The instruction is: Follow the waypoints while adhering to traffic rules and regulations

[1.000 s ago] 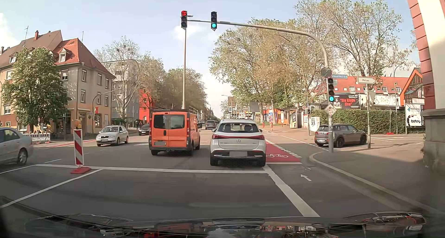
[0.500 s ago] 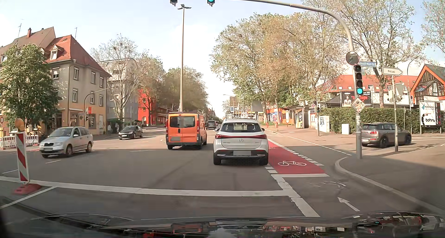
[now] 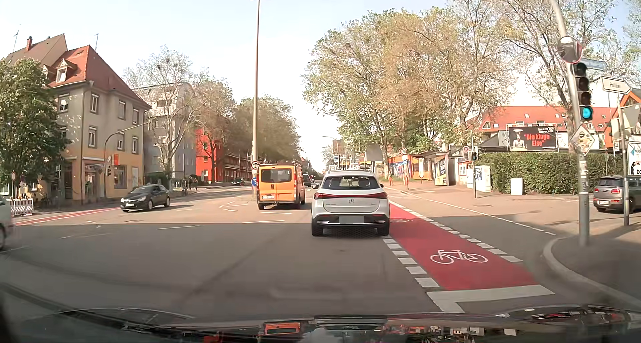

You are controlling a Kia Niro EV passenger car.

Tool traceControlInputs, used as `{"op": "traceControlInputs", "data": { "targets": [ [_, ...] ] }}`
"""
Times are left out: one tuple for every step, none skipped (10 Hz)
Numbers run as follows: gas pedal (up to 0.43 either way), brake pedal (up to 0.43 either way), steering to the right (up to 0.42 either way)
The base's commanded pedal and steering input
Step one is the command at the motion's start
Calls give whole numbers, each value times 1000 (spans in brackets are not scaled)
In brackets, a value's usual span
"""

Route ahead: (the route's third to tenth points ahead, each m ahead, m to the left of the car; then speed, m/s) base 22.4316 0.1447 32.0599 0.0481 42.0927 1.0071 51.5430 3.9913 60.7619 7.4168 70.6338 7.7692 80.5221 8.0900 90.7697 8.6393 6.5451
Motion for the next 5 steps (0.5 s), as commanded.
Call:
{"op": "traceControlInputs", "data": {
  "targets": [
    [220, 0, -3],
    [220, 0, -1],
    [220, 0, -1],
    [220, 0, -1],
    [228, 0, -3]
  ]
}}
